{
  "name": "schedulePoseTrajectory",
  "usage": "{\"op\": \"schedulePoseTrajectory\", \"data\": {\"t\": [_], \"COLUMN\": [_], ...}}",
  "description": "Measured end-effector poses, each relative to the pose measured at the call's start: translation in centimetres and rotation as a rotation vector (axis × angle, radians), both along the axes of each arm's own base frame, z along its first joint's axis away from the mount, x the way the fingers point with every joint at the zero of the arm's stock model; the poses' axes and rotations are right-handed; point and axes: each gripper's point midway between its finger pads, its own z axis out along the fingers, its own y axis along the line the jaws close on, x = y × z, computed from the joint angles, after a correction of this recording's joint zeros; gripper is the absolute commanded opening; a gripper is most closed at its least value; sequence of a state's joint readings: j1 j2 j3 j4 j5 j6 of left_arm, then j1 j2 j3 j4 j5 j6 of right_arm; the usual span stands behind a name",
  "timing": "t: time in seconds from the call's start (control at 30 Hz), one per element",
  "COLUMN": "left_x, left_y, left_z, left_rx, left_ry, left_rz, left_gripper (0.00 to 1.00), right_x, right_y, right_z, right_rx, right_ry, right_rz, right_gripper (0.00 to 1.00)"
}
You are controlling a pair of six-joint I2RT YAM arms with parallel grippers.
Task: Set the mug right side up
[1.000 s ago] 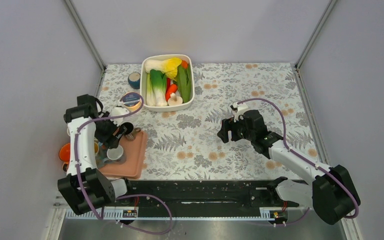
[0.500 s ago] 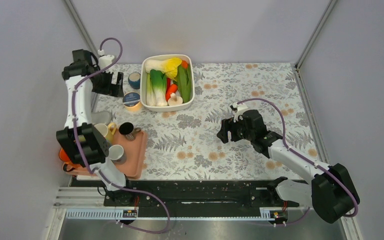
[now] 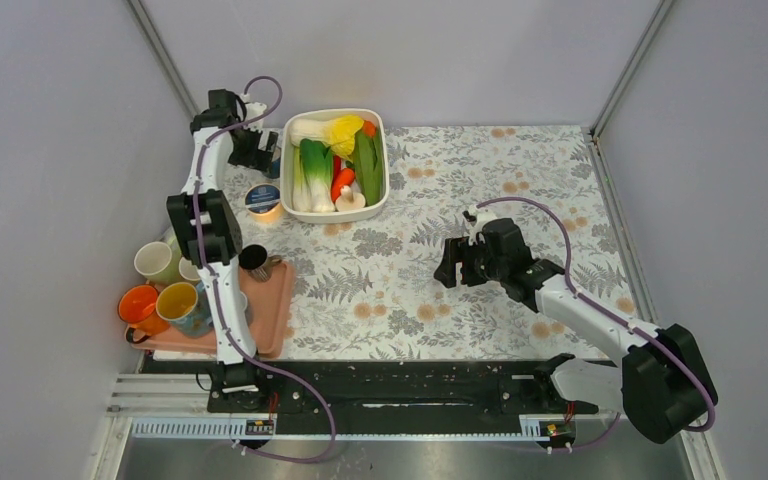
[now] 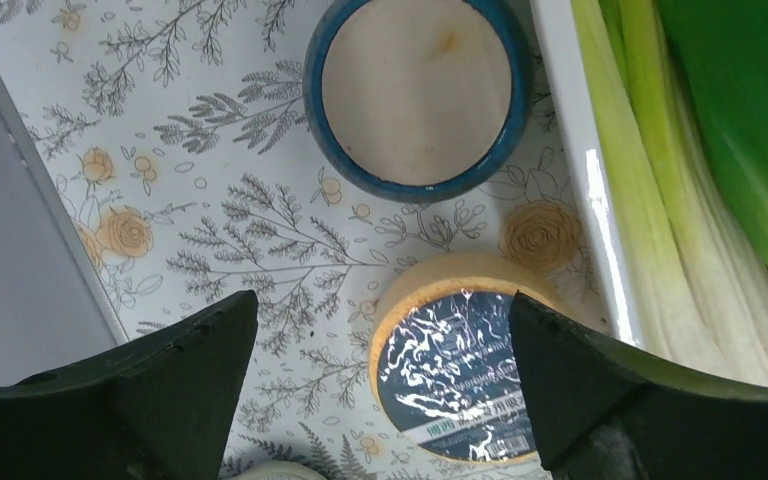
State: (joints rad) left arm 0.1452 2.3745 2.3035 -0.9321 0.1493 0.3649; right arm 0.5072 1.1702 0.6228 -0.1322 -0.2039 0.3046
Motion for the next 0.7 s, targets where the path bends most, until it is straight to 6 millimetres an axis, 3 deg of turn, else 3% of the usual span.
{"op": "schedulePoseTrajectory", "data": {"t": [0.3,0.57,0.7], "left_x": [3.2,5.1,5.8], "left_y": [-1.5,-0.7,-0.4], "left_z": [-1.4,-5.2,-5.8], "left_rx": [0.095,0.131,0.114], "left_ry": [-0.082,-0.083,-0.104], "left_rz": [-0.118,-0.152,-0.145], "left_gripper": [0.99,0.99,0.99], "right_x": [-0.1,0.2,0.2], "right_y": [-0.1,-0.5,-0.6], "right_z": [1.1,2.6,3.2], "right_rx": [-0.01,-0.039,-0.051], "right_ry": [0.034,0.037,0.037], "right_rz": [-0.013,-0.027,-0.025], "right_gripper": [0.82,0.82,0.82]}}
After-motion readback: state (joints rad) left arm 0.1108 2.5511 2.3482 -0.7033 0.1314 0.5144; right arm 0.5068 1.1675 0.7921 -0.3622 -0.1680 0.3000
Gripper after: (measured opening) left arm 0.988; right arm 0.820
